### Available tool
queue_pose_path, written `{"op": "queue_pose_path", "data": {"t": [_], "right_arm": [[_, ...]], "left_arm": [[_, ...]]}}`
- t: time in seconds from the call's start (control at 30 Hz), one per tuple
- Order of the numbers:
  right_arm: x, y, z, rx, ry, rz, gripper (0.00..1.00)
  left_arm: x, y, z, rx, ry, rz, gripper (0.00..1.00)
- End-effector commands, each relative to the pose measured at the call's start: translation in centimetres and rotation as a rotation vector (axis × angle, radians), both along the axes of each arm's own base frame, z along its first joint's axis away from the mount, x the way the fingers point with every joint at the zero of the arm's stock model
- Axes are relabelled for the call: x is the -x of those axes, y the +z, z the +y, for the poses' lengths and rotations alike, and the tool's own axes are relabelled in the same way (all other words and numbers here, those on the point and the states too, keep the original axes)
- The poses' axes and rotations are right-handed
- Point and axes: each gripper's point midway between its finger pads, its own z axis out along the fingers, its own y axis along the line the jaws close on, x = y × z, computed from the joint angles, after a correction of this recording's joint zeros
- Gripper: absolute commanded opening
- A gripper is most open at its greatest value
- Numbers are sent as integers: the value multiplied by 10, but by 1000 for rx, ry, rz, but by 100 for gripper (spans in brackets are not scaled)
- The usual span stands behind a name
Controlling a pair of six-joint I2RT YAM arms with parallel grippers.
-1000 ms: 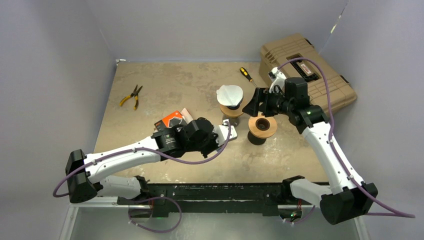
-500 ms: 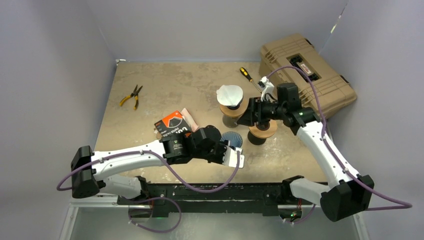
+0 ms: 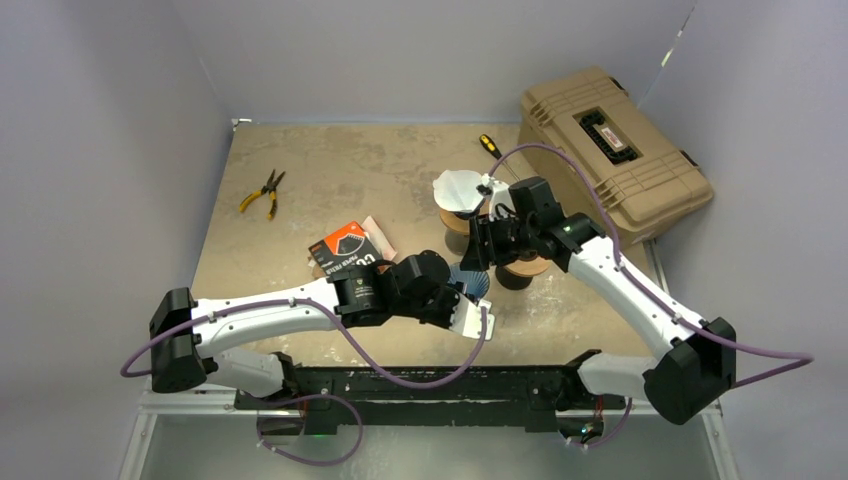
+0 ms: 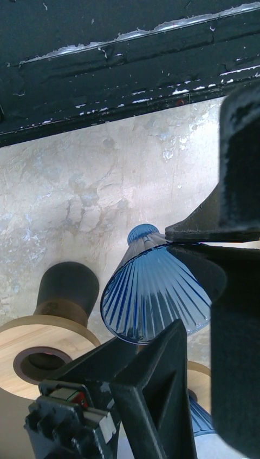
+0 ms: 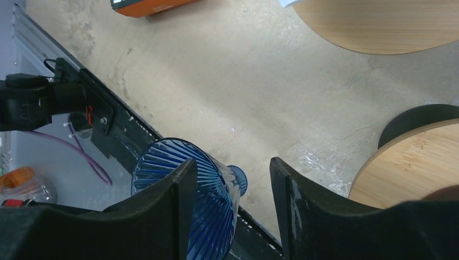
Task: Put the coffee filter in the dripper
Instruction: Pick up the coffee dripper from the center of the board.
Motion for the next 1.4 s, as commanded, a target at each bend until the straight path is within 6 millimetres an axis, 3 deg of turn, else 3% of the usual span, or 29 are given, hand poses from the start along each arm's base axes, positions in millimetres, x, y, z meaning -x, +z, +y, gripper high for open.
{"op": "queue_pose_path", "data": {"t": [0.0, 0.33, 0.5, 0.53, 0.67, 0.7, 0.83, 1.1, 1.37], "right_arm": [[-1, -3, 2, 25, -3, -17, 51], [-3, 5, 9, 4, 17, -44, 0], [-8, 10, 9, 8, 7, -66, 0], [-9, 11, 9, 9, 2, -71, 0], [-15, 20, 9, 7, -8, -100, 0], [-16, 22, 9, 6, -6, -107, 0], [-21, 27, 10, 4, -19, -132, 0], [-19, 31, 18, -37, 12, -114, 0], [-28, 44, 20, -49, -30, -137, 0]], "left_arm": [[-5, 36, -12, 96, -3, -58, 0], [-19, 38, -5, 78, 74, -102, 0], [-28, 41, -1, 77, 118, -136, 0], [-33, 41, 1, 74, 144, -148, 5], [-49, 48, 8, 108, 265, -179, 44], [-51, 49, 10, 120, 291, -185, 63], [-63, 68, 17, 238, 447, -158, 88], [-81, 94, 45, 391, 743, -93, 99], [-109, 94, 88, 568, 976, 169, 100]]}}
